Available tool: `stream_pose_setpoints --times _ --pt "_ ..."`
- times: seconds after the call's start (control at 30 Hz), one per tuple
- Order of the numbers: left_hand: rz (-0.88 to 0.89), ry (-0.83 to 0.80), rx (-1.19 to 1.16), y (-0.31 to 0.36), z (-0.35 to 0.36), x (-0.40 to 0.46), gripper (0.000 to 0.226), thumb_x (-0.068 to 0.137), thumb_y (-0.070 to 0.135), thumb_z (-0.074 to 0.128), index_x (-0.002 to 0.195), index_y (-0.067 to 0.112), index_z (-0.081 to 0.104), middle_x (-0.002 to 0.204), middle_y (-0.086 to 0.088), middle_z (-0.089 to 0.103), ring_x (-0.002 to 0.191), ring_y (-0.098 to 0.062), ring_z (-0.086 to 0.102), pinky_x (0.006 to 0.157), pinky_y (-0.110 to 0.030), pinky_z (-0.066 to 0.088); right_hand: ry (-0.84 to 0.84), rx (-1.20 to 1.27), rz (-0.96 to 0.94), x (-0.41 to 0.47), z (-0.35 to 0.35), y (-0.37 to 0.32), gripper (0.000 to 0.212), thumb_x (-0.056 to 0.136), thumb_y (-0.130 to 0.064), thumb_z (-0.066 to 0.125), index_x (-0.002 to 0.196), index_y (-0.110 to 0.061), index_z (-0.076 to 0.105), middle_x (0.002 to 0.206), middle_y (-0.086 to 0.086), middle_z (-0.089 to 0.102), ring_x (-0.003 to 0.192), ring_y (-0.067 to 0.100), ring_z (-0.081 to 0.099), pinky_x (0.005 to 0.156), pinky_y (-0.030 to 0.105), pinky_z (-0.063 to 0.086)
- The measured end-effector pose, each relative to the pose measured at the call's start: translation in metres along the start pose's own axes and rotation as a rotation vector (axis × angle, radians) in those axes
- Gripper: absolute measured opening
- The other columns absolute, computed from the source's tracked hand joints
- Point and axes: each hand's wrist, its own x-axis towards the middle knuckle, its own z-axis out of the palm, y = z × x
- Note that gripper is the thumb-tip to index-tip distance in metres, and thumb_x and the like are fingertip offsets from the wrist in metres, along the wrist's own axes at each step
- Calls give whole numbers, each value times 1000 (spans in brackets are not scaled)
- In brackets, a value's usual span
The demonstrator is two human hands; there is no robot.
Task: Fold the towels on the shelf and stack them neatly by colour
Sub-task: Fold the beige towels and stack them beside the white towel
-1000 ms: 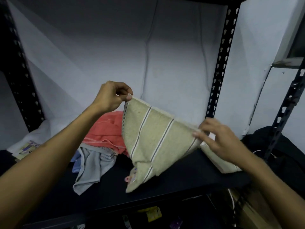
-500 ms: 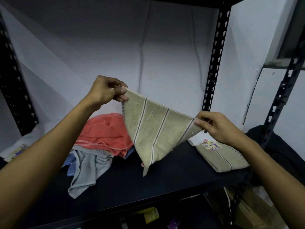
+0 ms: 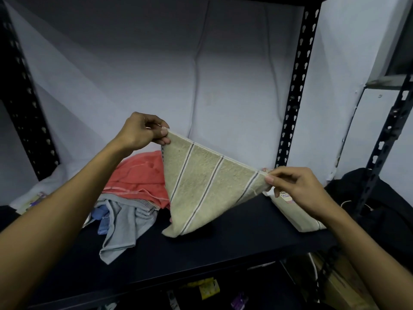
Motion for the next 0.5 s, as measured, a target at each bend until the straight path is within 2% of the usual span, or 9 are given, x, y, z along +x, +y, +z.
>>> stream_pose_setpoints --times 0.1,0.13,0.23,0.37,0.43,0.5 --pt "43 6 103 3 6 1 8 93 -4 66 100 -3 71 83 -20 74 77 -29 77 80 -34 63 127 36 -22 7 -9 -10 20 85 -29 75 81 -9 78 76 16 71 61 29 57 65 52 47" --pt "50 11 102 5 7 2 8 93 -3 66 100 -4 70 82 -20 74 76 -29 77 79 -34 63 152 29 -35 11 -13 -14 17 84 -25 77 80 -9 78 73 15 71 60 28 56 65 51 48" --pt "51 24 67 12 13 10 7 93 -3 67 99 -4 70 80 -21 74 76 -29 77 77 -34 63 199 2 -42 28 -29 -25 9 81 -13 80 79 -4 79 69 16 70 58 25 55 65 37 48" --pt "63 82 85 20 31 28 6 94 -2 67 99 -4 70 80 -19 74 73 -27 77 74 -33 63 297 -22 12 68 -47 -12 5 80 -9 82 81 -5 79 76 17 73 59 25 58 67 39 51" --pt "60 124 89 26 40 42 8 94 -2 66 101 -5 69 78 -17 74 71 -24 77 75 -32 64 334 -61 32 92 -54 -6 6 81 -5 80 84 -2 77 78 16 74 61 22 61 68 38 53" --pt "54 159 42 34 45 57 7 94 -3 66 99 -5 70 78 -16 74 72 -24 77 78 -36 64 384 -77 18 114 -62 -9 12 81 0 79 87 5 70 80 24 71 59 20 63 66 35 56"
